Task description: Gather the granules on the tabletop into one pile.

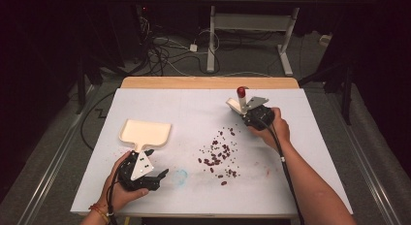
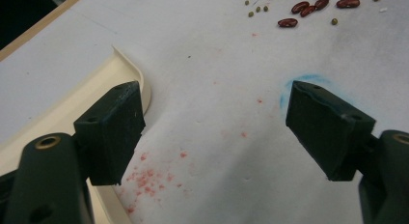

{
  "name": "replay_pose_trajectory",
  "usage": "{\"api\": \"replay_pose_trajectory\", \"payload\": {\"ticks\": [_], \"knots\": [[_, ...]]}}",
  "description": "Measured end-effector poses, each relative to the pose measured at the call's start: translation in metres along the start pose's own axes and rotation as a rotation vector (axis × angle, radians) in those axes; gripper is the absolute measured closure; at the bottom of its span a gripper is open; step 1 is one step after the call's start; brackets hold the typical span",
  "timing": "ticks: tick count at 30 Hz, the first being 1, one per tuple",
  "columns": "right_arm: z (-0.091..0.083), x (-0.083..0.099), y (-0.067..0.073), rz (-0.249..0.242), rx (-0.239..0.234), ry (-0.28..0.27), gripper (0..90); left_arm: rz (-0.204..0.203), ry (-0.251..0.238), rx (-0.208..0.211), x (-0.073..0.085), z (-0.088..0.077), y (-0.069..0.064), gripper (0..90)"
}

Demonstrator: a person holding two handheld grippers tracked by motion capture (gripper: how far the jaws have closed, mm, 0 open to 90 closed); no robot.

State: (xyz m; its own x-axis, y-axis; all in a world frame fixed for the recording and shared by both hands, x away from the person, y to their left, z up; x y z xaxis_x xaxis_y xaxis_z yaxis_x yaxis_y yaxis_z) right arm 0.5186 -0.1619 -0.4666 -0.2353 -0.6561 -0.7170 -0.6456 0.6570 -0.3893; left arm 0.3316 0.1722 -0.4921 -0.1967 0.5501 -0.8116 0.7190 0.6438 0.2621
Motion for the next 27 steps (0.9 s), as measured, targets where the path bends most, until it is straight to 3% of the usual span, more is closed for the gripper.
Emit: {"api": "replay_pose_trajectory", "payload": {"ticks": [5, 8, 13, 19, 27], "knots": [[0.003, -0.001, 0.024, -0.054, -0.019, 0.011, 67.0, 0.006, 0.0, 0.003, 0.0, -0.001, -0.001, 20.5], [0.001, 0.0, 0.029, -0.055, -0.035, -0.001, 66.9, 0.011, -0.006, 0.001, -0.001, -0.003, -0.001, 20.5], [-0.012, 0.003, 0.043, -0.061, -0.103, -0.054, 66.8, -0.004, -0.018, -0.003, -0.002, -0.005, 0.0, 20.5], [-0.021, 0.008, 0.054, -0.067, -0.145, -0.084, 66.6, 0.014, -0.003, 0.004, -0.002, -0.002, -0.004, 20.5], [-0.041, 0.011, 0.082, -0.167, -0.214, -0.136, 66.7, 0.016, 0.016, 0.009, -0.001, 0.002, -0.005, 20.5]]}}
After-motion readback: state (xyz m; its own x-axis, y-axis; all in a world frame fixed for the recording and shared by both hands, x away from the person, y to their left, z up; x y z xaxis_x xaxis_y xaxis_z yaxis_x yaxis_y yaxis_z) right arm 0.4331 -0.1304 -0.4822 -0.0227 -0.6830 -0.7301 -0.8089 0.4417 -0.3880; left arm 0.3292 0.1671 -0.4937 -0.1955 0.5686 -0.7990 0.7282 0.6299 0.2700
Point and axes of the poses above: each handheld gripper's, and its own axes: z roughly forward along the jaws, x roughly out of its underside, y roughly to its left, the point moved 6 cm from there along z, roughly forward along the jaws, and after that the axes turned 7 degrees about -y, right-handed, at the moved point
